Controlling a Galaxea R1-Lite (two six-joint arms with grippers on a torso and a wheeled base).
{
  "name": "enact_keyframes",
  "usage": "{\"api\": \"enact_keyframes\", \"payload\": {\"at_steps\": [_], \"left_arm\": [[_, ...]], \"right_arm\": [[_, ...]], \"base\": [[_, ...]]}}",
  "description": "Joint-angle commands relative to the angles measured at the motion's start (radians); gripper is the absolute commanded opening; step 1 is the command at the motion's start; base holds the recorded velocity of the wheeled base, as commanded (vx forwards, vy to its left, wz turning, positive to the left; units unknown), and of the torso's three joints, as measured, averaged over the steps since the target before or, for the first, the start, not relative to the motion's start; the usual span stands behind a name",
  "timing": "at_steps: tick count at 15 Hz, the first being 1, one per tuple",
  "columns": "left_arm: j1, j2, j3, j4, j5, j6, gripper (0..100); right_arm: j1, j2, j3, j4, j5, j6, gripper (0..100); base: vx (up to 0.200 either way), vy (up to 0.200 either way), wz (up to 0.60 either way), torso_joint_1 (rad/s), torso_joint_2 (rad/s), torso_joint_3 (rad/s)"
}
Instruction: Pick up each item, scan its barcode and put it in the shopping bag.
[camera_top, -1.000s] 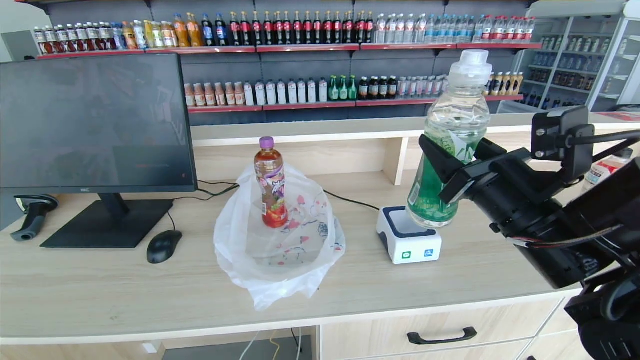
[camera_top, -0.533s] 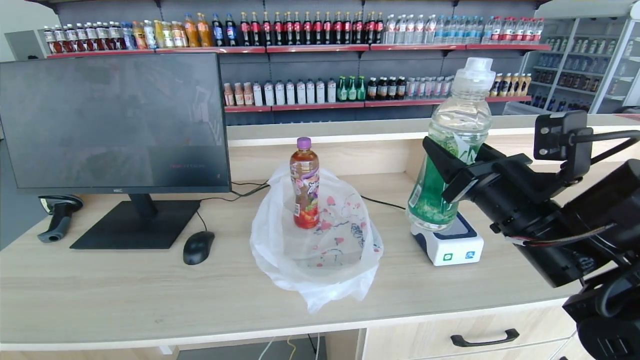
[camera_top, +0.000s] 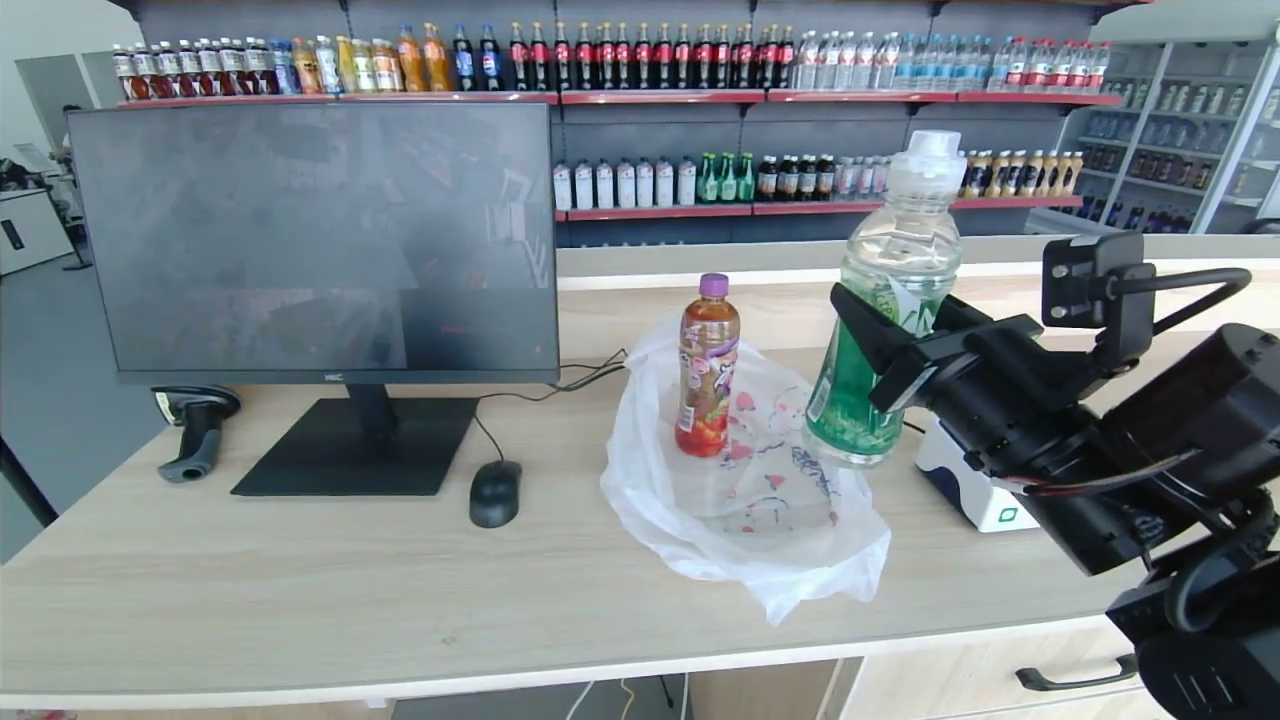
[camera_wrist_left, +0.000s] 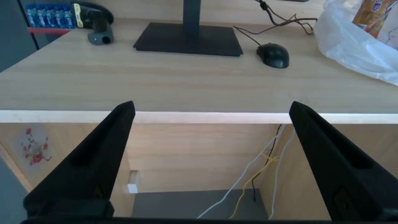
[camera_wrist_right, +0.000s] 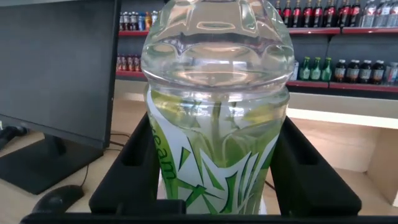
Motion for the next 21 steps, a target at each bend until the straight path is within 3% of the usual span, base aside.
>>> {"api": "enact_keyframes", "payload": {"at_steps": [1, 9, 21], "left_arm": [[0.002, 0.000, 0.000, -0.001, -0.001, 0.000, 100], [0.000, 0.000, 0.000, -0.001, -0.001, 0.000, 100], [0.002, 0.000, 0.001, -0.005, -0.001, -0.003, 100]], "right_arm": [[-0.007, 0.012, -0.003, -0.002, -0.001, 0.002, 0], [-0.010, 0.045, -0.014, -0.002, -0.001, 0.006, 0], [-0.054, 0.400, -0.328, -0.002, 0.003, 0.029, 0]], "base": [[0.000, 0.000, 0.00, 0.000, 0.00, 0.000], [0.000, 0.000, 0.00, 0.000, 0.00, 0.000], [0.000, 0.000, 0.00, 0.000, 0.00, 0.000]]}}
